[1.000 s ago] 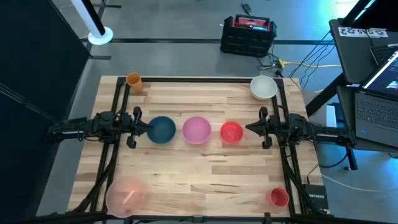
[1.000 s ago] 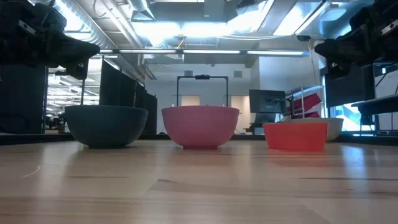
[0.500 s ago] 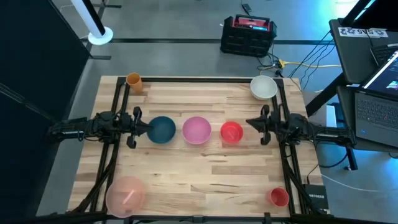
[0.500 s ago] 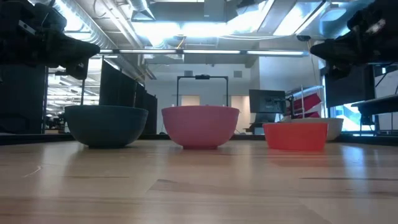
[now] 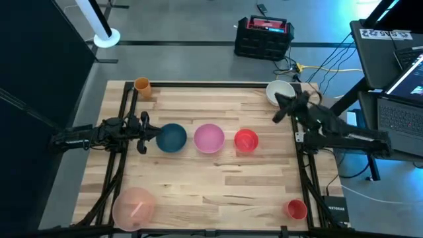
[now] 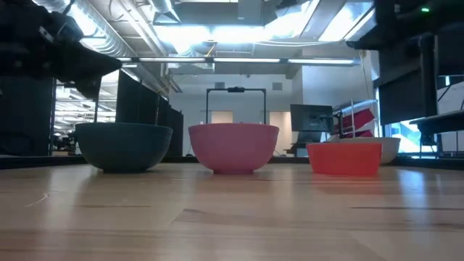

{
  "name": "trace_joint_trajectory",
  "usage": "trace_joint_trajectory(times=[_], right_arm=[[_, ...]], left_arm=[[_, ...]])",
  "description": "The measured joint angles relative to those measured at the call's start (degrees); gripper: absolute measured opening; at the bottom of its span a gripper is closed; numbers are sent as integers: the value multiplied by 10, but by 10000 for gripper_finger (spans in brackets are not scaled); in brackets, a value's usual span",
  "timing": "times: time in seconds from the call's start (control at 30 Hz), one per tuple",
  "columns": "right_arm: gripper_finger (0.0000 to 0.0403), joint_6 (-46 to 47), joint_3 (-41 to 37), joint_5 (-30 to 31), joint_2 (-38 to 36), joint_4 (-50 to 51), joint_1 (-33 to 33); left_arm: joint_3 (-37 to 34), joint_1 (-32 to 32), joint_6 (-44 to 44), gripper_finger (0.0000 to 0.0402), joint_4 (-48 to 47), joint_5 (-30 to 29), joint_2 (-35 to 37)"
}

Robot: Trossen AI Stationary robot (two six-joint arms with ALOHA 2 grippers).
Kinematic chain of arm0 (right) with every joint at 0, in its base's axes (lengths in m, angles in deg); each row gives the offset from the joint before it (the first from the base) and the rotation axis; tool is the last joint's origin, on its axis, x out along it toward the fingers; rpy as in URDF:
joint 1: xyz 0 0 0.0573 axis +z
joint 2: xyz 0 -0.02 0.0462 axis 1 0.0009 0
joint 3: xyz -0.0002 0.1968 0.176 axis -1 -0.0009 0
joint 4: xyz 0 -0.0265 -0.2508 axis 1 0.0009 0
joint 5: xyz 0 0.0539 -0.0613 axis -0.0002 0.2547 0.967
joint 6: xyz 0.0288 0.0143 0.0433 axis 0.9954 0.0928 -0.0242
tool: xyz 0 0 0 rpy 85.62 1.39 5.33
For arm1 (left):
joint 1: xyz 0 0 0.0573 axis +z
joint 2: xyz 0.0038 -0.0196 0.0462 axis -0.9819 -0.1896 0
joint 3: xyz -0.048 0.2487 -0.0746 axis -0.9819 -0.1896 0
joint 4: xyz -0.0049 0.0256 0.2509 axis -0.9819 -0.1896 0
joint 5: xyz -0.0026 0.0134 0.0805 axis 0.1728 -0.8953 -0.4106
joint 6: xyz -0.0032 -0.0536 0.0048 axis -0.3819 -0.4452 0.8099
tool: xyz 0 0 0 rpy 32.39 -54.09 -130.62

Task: Nest bowls inside each other
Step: Stack the white bowl on top of the pink bowl

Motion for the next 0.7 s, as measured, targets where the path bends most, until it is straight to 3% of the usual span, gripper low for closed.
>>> trace_joint_trajectory(times=[0.17, 0.3, 0.4, 0.53, 0.7], right_arm=[[0, -26, 132, 31, 133, 113, -80], [0, -90, 219, -147, 247, 193, -208], [4, -112, 278, -220, 330, 262, -277], [43, -145, 350, -239, 435, 360, -339], [89, -158, 375, -245, 502, 379, -351]], left_arm=[[0, 15, -37, 0, -1, -13, 0], [0, 25, -83, 0, -1, -14, 0], [0, 26, -117, 0, 0, -14, 0], [0, 26, -137, 0, 0, -14, 0], [0, 25, -141, 0, 1, -15, 0]])
